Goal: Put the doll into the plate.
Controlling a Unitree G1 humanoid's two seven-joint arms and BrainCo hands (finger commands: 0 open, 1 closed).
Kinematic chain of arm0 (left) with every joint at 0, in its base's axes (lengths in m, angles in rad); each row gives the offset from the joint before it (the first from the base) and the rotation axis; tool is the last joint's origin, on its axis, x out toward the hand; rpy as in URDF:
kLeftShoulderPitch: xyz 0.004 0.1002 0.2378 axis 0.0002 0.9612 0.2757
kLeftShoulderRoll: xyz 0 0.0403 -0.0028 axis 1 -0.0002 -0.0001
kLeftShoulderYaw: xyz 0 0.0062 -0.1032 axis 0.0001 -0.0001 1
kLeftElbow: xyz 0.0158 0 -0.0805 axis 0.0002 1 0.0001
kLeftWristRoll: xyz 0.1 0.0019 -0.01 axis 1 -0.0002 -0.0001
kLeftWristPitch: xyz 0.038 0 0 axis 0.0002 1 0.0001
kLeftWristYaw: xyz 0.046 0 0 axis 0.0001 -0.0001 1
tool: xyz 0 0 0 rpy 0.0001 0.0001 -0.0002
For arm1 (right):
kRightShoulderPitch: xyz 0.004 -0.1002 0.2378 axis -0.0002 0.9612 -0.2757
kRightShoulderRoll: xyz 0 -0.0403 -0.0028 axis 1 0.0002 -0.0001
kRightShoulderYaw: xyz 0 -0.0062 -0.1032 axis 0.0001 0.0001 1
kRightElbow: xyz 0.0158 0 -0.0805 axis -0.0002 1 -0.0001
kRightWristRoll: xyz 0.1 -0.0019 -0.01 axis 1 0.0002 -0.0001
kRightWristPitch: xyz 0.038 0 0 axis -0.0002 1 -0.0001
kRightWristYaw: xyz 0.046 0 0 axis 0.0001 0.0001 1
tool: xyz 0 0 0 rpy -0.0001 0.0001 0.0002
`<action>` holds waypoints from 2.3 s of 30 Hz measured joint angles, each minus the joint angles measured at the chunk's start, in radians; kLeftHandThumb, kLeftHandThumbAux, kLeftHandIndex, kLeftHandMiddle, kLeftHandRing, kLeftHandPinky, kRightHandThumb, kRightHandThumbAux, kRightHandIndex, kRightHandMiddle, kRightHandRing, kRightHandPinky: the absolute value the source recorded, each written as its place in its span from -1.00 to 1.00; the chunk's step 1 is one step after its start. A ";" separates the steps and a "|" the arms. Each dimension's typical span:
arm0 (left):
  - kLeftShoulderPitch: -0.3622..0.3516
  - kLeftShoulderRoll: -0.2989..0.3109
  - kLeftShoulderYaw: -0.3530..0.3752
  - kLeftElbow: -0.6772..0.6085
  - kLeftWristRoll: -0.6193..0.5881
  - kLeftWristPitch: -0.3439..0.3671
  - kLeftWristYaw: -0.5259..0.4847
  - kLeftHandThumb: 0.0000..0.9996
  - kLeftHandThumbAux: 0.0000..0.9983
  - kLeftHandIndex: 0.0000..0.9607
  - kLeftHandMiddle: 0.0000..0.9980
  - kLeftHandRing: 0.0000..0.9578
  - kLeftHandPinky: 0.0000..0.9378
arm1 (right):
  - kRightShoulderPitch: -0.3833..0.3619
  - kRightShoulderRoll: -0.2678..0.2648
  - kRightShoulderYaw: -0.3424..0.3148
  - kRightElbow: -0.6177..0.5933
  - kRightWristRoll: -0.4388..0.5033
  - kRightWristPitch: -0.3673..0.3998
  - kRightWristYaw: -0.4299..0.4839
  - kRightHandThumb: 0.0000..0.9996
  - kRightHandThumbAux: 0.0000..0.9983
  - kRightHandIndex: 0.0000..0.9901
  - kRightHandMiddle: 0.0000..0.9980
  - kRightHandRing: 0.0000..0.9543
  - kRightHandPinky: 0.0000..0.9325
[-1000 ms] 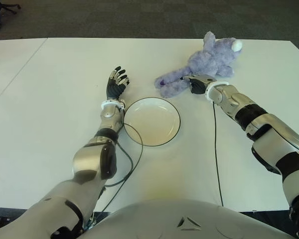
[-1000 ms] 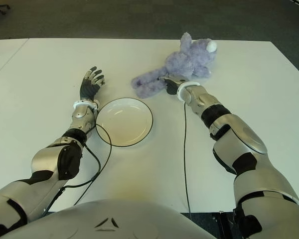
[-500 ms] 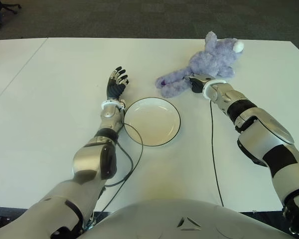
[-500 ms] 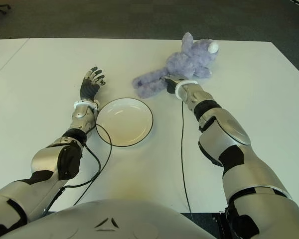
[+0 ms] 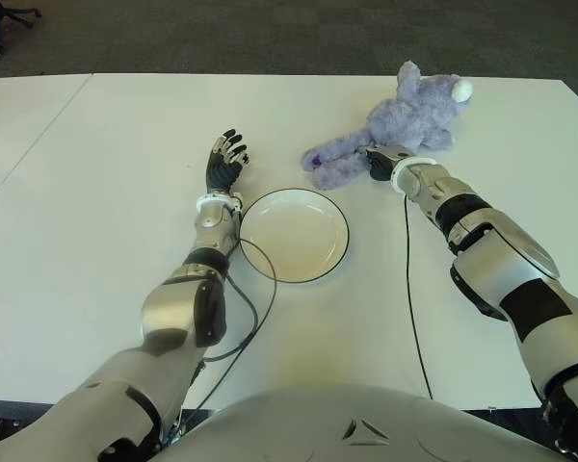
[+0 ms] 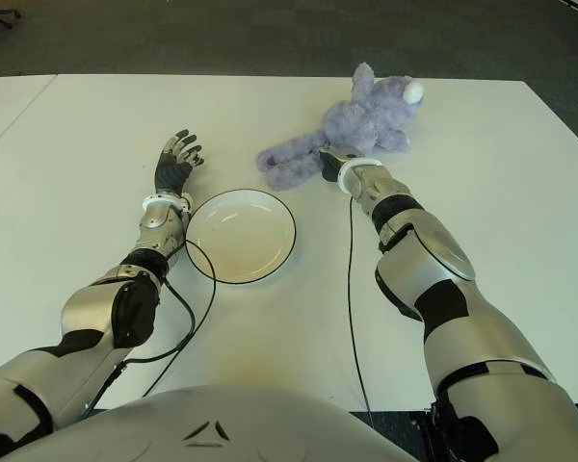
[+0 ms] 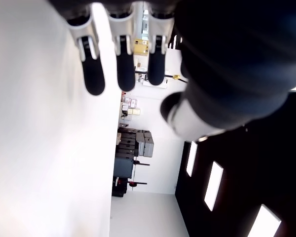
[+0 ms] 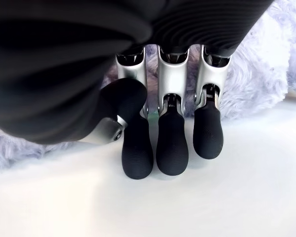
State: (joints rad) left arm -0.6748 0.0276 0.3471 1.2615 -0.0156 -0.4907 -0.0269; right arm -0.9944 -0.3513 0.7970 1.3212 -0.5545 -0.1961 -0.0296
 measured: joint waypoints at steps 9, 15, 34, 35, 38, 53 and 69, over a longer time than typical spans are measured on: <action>-0.011 -0.002 -0.001 -0.005 -0.005 -0.002 0.000 0.08 0.67 -0.68 -0.64 -0.60 -0.44 | 0.026 -0.034 -0.065 -0.037 0.024 -0.039 0.031 0.92 0.29 -0.94 -0.01 0.50 0.58; -0.012 -0.004 -0.004 -0.005 -0.005 -0.003 0.000 0.11 0.70 -0.69 -0.66 -0.64 -0.52 | 0.049 -0.102 -0.084 -0.120 0.067 -0.069 0.134 0.91 0.29 -0.95 -0.01 0.55 0.66; -0.011 -0.015 -0.007 -0.006 -0.005 -0.010 0.000 0.26 0.74 -0.74 -0.67 -0.68 -0.59 | 0.346 -0.497 -0.157 -0.678 0.355 -0.153 0.345 0.91 0.28 -0.88 -0.04 0.26 0.43; -0.011 -0.015 -0.007 -0.006 -0.005 -0.010 0.000 0.26 0.75 -0.75 -0.68 -0.68 -0.57 | 0.364 -0.517 -0.162 -0.710 0.370 -0.155 0.354 0.91 0.28 -0.88 -0.04 0.24 0.42; -0.010 -0.016 -0.008 -0.005 -0.005 -0.009 0.000 0.26 0.74 -0.75 -0.68 -0.67 -0.54 | 0.427 -0.583 -0.187 -0.819 0.422 -0.161 0.389 0.90 0.28 -0.88 -0.04 0.23 0.41; 0.006 -0.017 -0.012 -0.003 -0.005 0.001 0.000 0.15 0.69 -0.76 -0.69 -0.65 -0.51 | 0.649 -0.720 -0.391 -1.201 0.641 -0.283 0.567 0.89 0.30 -0.78 -0.04 0.13 0.18; 0.008 -0.017 -0.013 -0.003 -0.005 0.001 0.000 0.26 0.72 -0.76 -0.69 -0.67 -0.53 | 0.743 -0.685 -0.553 -1.283 0.659 -0.291 0.685 0.89 0.29 -0.76 -0.04 0.07 0.08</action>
State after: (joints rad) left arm -0.6663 0.0108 0.3339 1.2581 -0.0208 -0.4894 -0.0268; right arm -0.2517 -1.0361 0.2443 0.0385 0.1041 -0.4869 0.6554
